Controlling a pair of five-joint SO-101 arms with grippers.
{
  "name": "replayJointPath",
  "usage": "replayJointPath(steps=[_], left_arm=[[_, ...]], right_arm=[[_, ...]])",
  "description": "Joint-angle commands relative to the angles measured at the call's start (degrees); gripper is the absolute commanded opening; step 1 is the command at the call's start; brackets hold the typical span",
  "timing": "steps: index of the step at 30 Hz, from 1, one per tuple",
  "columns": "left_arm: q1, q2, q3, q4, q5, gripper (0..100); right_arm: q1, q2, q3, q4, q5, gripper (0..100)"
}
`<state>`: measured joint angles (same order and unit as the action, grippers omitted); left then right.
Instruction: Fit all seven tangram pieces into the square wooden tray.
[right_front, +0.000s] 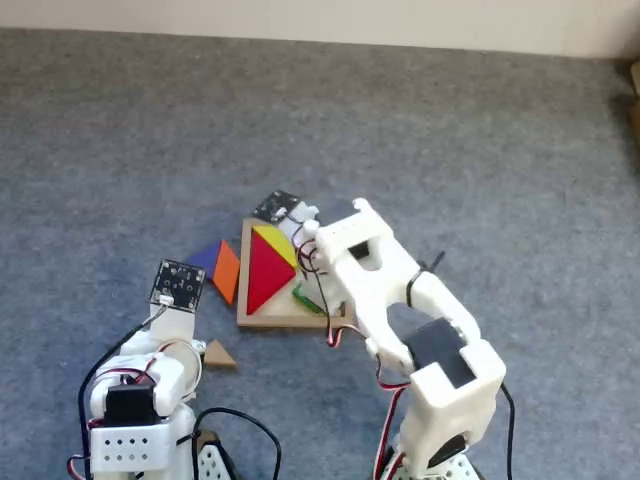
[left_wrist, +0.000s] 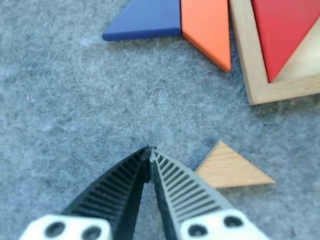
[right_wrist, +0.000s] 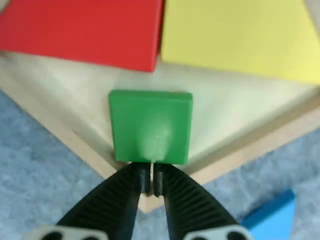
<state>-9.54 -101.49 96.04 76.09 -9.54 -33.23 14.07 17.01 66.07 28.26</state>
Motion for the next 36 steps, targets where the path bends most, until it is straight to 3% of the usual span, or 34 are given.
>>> replayJointPath(steps=[1, 12, 20, 28, 36], left_arm=[[0.84, -2.77, 1.10, 0.35, 0.44, 1], [0.84, -2.77, 1.10, 0.35, 0.44, 1], [0.84, -2.77, 1.10, 0.35, 0.44, 1], [0.84, -2.77, 1.10, 0.35, 0.44, 1], [0.84, -2.77, 1.10, 0.35, 0.44, 1]], right_arm=[[-3.30, -2.95, -0.84, -3.91, 0.35, 2.6], [-4.26, -4.26, -1.10, -3.47, 0.35, 2.6], [-6.37, -18.42, 1.63, -2.51, -0.53, 2.6], [1.80, -33.80, 11.38, -2.51, -5.80, 2.6], [11.03, -37.58, 14.99, -0.22, -10.29, 5.3]])
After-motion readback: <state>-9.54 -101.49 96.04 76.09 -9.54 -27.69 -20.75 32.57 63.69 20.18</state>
